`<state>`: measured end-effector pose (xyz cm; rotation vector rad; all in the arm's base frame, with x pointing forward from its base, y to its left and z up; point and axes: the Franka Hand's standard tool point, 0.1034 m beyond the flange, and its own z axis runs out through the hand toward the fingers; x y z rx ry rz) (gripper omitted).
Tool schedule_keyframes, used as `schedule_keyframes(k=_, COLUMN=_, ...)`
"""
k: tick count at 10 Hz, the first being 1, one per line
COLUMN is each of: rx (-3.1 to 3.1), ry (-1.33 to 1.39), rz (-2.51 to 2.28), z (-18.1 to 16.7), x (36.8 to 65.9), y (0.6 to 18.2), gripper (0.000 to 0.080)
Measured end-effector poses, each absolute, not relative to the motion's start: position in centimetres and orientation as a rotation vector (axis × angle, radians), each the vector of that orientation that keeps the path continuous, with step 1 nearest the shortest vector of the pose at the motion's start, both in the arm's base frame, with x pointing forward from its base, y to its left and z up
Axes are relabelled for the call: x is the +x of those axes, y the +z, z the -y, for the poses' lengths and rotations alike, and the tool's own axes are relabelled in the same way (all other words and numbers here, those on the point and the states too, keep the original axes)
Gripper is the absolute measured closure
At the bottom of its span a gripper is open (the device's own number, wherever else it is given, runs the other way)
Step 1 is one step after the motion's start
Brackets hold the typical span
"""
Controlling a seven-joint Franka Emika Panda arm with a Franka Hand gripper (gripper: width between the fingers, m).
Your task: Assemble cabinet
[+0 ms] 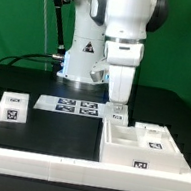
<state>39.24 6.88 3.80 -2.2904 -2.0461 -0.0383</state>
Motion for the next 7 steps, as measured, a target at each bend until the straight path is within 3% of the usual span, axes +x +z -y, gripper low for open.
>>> schedule_keyframes(k=4, rx=-2.306, ry=-0.007, rz=2.062, z=-6.0, x=41.4, y=5.9, gripper=0.0731)
schedule_keyframes(k=7, rx=-2.317, ry=-0.01, rz=2.039, z=-5.6, x=44.4, y=6.2, gripper=0.0731)
